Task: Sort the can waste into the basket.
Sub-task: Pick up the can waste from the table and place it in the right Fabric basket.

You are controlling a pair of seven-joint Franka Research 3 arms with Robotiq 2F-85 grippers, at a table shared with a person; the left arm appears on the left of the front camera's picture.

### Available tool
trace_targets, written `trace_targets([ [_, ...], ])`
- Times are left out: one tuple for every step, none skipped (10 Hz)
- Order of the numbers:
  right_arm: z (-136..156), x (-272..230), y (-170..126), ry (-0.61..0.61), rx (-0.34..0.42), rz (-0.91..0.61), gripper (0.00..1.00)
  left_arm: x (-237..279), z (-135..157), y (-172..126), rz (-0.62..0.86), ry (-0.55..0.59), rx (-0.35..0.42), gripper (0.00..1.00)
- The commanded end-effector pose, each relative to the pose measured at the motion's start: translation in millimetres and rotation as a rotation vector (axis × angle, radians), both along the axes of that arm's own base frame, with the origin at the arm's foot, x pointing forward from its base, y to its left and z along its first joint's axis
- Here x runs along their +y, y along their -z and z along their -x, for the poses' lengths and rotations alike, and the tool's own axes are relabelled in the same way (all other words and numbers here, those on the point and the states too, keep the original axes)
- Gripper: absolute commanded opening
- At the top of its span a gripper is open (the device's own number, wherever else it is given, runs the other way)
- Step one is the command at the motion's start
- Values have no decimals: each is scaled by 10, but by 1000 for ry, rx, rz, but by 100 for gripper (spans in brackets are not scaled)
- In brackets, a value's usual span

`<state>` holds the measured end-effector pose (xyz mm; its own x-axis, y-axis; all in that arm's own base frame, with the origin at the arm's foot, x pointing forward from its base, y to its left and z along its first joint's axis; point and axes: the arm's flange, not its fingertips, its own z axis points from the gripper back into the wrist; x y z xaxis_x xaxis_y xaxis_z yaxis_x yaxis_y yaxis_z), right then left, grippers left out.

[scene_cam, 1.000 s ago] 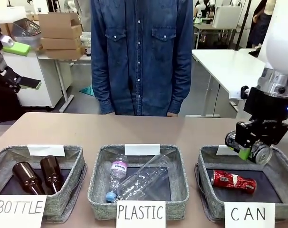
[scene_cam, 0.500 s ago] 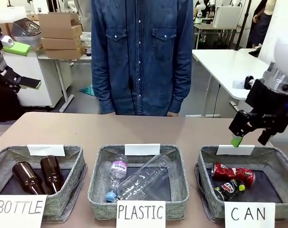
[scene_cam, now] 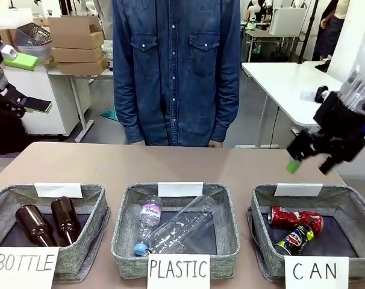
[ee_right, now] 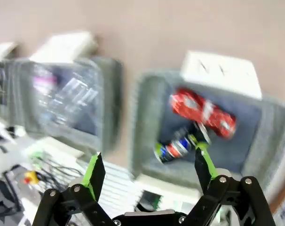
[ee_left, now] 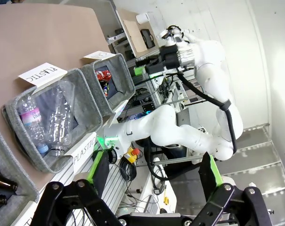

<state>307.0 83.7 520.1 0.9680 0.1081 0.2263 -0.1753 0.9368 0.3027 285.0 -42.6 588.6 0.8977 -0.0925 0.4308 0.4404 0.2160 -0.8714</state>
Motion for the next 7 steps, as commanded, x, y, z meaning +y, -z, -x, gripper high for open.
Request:
trace_targets([
  [51, 40, 88, -192, -276, -672, 100, -6, -4, -3, 25, 8, -20, 100],
  [-42, 30, -5, -187, -299, -1032, 100, -6, -4, -3, 25, 8, -20, 100],
  [-134, 9, -31, -148, -228, -1271, 100, -6, -4, -3, 25, 8, -20, 100],
  [-176, -12, -21, -119, -185, -1353, 100, -6, -4, -3, 25, 8, -20, 100],
  [-181, -34, -14, -94, -178, -1377, 100, -6, -4, -3, 25, 8, -20, 100],
  [-197, -45, 11, 3, -180, -1355, 100, -6, -4, -3, 25, 8, -20, 100],
  [-228, -78, -339, 52, -167, -779, 100, -6, -4, -3, 25, 8, -20, 100],
])
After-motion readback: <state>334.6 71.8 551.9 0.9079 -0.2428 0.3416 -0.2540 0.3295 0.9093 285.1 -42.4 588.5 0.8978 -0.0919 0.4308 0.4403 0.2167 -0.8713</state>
